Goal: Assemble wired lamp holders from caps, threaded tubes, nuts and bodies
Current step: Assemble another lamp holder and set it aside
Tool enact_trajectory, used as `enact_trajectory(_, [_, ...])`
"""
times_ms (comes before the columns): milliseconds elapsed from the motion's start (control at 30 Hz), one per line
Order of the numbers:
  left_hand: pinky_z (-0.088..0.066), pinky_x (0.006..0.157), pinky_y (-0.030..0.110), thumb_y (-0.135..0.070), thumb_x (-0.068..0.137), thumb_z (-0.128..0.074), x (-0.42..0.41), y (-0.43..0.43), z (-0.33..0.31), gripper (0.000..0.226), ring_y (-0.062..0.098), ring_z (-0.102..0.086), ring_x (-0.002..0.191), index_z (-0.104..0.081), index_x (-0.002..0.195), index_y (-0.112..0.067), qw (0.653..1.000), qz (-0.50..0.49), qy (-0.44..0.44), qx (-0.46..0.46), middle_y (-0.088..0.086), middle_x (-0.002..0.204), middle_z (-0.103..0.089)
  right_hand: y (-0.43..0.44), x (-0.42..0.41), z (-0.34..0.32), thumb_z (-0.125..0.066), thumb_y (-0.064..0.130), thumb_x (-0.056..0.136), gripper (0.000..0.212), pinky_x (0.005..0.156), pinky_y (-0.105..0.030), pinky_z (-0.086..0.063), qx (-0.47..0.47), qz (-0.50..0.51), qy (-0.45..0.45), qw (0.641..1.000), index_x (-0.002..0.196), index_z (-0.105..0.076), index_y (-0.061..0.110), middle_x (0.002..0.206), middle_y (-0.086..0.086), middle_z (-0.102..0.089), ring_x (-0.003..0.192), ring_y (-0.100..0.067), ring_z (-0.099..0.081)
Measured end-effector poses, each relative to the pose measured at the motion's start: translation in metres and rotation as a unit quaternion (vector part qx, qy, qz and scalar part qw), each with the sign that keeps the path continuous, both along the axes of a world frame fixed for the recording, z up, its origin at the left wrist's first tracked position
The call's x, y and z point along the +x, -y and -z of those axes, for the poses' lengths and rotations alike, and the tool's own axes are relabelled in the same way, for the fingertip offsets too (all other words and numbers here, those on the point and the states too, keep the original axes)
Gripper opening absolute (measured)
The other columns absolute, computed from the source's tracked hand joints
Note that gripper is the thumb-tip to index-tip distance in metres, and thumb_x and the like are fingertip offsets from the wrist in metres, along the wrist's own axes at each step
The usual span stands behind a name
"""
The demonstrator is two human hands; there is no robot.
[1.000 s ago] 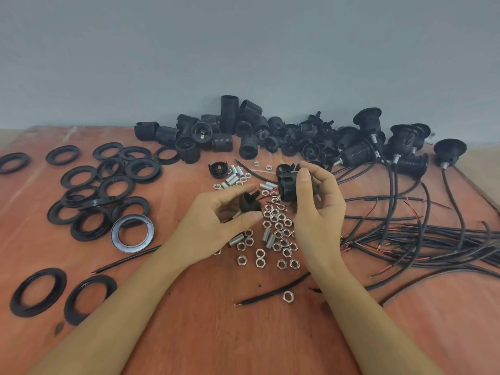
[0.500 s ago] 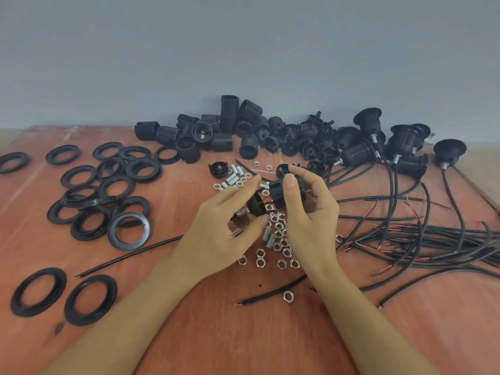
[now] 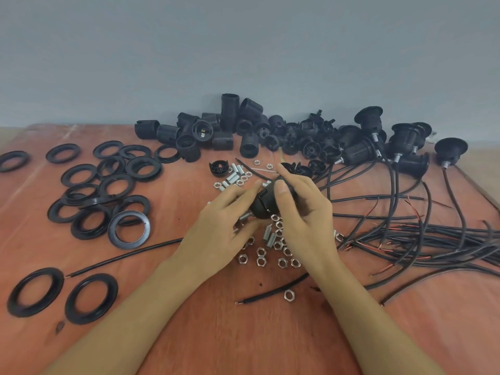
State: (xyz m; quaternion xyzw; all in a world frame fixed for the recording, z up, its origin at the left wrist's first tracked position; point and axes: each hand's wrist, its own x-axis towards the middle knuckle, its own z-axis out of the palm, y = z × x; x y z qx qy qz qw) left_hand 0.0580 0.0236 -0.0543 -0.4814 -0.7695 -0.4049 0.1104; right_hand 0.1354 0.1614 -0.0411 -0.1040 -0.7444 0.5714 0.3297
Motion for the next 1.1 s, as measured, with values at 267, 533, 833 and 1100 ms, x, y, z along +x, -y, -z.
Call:
enact_trajectory(267, [-0.041, 0.089, 0.008, -0.039, 0.086, -0.067, -0.005, 0.002, -0.006, 0.053, -0.006, -0.057, 0.101, -0.056, 0.134, -0.018, 0.999, 0.016, 0.042, 0.031, -0.020, 0.111, -0.060, -0.014, 0.001, -0.007, -0.061, 0.012, 0.095, 0.016, 0.048, -0.018, -0.044, -0.120, -0.042, 0.006, 0.992, 0.104, -0.074, 0.015, 0.073, 0.003, -0.067, 0.049, -0.010, -0.056])
enact_trajectory(533, [-0.045, 0.086, 0.016, -0.039, 0.088, -0.062, -0.006, 0.003, -0.010, 0.049, 0.004, -0.059, 0.094, -0.058, 0.132, -0.018, 0.999, 0.017, 0.035, 0.018, -0.011, 0.106, -0.062, -0.008, -0.001, -0.005, -0.060, 0.012, 0.096, 0.017, 0.048, -0.015, -0.042, -0.125, -0.017, -0.026, 0.992, 0.103, -0.072, 0.022, 0.067, 0.007, -0.064, 0.049, -0.005, -0.051])
enact_trajectory(833, [-0.049, 0.083, 0.023, -0.042, 0.086, -0.064, -0.007, 0.005, -0.012, 0.052, 0.002, -0.056, 0.091, -0.059, 0.131, -0.016, 0.999, 0.022, 0.030, 0.005, -0.015, 0.104, -0.057, -0.005, -0.001, -0.001, -0.060, 0.034, 0.091, 0.028, 0.071, -0.039, -0.053, -0.050, 0.014, -0.031, 0.998, 0.113, -0.071, 0.021, 0.096, -0.015, -0.068, 0.081, -0.027, -0.062])
enact_trajectory(1100, [-0.046, 0.086, 0.014, -0.035, 0.088, -0.064, -0.005, 0.004, -0.015, 0.047, 0.005, -0.062, 0.098, -0.059, 0.131, -0.017, 0.993, 0.058, 0.099, -0.002, -0.005, 0.109, -0.068, -0.007, 0.000, -0.008, -0.066, 0.038, 0.091, 0.022, 0.059, -0.020, -0.050, -0.088, 0.023, 0.016, 0.996, 0.089, -0.076, 0.018, 0.076, 0.002, -0.073, 0.065, -0.009, -0.065])
